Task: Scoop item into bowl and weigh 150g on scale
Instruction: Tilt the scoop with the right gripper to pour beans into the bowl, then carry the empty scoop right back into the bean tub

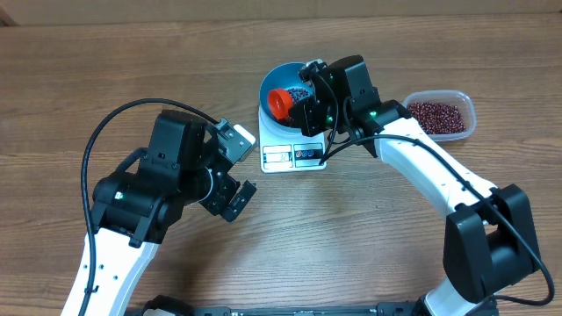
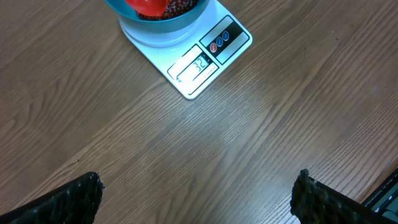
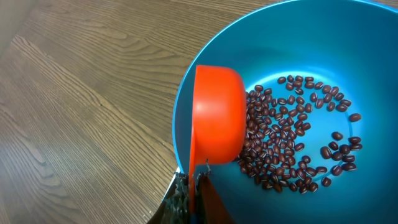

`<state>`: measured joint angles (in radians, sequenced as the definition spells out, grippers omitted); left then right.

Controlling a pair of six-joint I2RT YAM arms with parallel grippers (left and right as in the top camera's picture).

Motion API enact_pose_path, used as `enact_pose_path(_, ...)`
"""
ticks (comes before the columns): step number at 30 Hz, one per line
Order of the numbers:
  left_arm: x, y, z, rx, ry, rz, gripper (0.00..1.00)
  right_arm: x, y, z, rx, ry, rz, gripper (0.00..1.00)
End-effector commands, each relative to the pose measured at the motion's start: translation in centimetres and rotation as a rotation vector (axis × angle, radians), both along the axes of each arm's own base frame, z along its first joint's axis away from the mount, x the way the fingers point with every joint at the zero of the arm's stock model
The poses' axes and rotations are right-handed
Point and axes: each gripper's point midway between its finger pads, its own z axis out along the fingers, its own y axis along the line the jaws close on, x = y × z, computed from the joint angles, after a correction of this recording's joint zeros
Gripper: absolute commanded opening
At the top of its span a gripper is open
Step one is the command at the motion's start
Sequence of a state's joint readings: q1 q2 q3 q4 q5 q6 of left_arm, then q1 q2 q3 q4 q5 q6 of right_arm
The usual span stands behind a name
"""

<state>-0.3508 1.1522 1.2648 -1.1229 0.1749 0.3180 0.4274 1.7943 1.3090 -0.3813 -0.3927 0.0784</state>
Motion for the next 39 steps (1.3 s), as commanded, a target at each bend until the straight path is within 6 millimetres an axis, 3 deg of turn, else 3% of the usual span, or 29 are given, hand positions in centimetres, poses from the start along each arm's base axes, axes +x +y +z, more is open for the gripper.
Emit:
enact_pose_path(1,0.3,0.1,0.8,0.006,-0.029,-0.008,1.0,-0.3,0.5,0.4,0.019,0.005,0.014,0.04)
enact_pose_path(17,0.3,0.1,0.8,0.006,-0.029,-0.008,1.0,-1.4,1.7,1.1,0.097,0.048,0.073,0.04)
enact_pose_path(29,0.3,0.1,0.8,0.005,-0.029,-0.009,1.0,-1.0,1.9,1.5,0.105,0.025,0.073,0.04)
enact_pose_path(32,0.3,0.1,0.8,0.006,-0.029,-0.008,1.0,0.4,0.6,1.0,0.038,-0.017,-0.002,0.04)
enact_pose_path(33,0.3,0.1,0.7,0.005,-0.028,-0.009,1.0,1.6,-0.9,0.8,-0.032,-0.059,-0.079,0.04)
enact_pose_path(35,0.4,0.1,0.7,0.006,-0.028,-0.008,1.0,2.1,-1.5,1.4,-0.065,-0.109,-0.076,0.04)
enact_pose_path(37,0.4,0.1,0.7,0.007,-0.025,-0.009,1.0,2.2,-2.1,3.5,-0.061,-0.164,-0.071,0.04)
enact_pose_path(39,0.4,0.1,0.6,0.007,-0.023,-0.009,1.0,2.2,-3.3,6.9,-0.043,-0.228,-0.101,0.04)
